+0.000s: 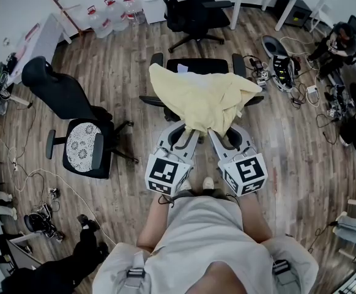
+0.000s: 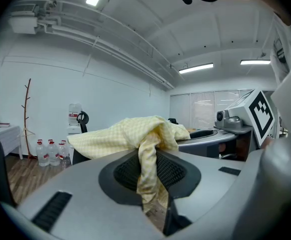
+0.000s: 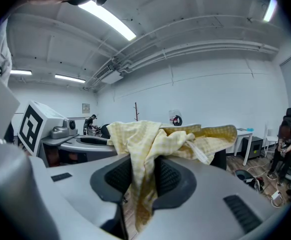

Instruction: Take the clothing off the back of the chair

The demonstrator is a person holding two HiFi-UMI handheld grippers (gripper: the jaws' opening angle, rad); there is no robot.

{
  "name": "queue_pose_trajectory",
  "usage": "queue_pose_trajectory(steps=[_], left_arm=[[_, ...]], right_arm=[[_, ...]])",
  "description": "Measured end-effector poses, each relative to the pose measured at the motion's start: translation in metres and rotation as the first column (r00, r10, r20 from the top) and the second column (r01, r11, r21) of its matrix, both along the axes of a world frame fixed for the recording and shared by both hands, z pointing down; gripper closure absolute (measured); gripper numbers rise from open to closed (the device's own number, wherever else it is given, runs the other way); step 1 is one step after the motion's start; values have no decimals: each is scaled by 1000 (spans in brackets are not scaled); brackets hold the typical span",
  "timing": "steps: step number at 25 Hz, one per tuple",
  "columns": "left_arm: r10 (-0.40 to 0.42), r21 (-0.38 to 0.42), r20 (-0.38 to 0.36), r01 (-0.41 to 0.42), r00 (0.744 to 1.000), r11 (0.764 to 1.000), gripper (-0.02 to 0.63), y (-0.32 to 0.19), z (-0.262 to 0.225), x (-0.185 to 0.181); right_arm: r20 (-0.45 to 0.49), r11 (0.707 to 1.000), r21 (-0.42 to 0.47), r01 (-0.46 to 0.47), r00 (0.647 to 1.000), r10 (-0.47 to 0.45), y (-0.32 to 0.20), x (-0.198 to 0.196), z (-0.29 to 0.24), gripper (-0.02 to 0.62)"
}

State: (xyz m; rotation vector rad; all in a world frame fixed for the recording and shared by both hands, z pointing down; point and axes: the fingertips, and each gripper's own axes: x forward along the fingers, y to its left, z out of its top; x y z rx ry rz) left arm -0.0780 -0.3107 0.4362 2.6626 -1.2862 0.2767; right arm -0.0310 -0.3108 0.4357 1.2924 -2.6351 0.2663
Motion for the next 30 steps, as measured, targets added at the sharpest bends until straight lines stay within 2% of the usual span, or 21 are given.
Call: queue_pose_trajectory(steps=[30], left_arm=[[9, 15, -7, -9, 1000, 1000, 529, 14, -8, 1]], right_arm=[[3, 1000, 9, 3, 1000, -3, 13, -1, -7, 495]])
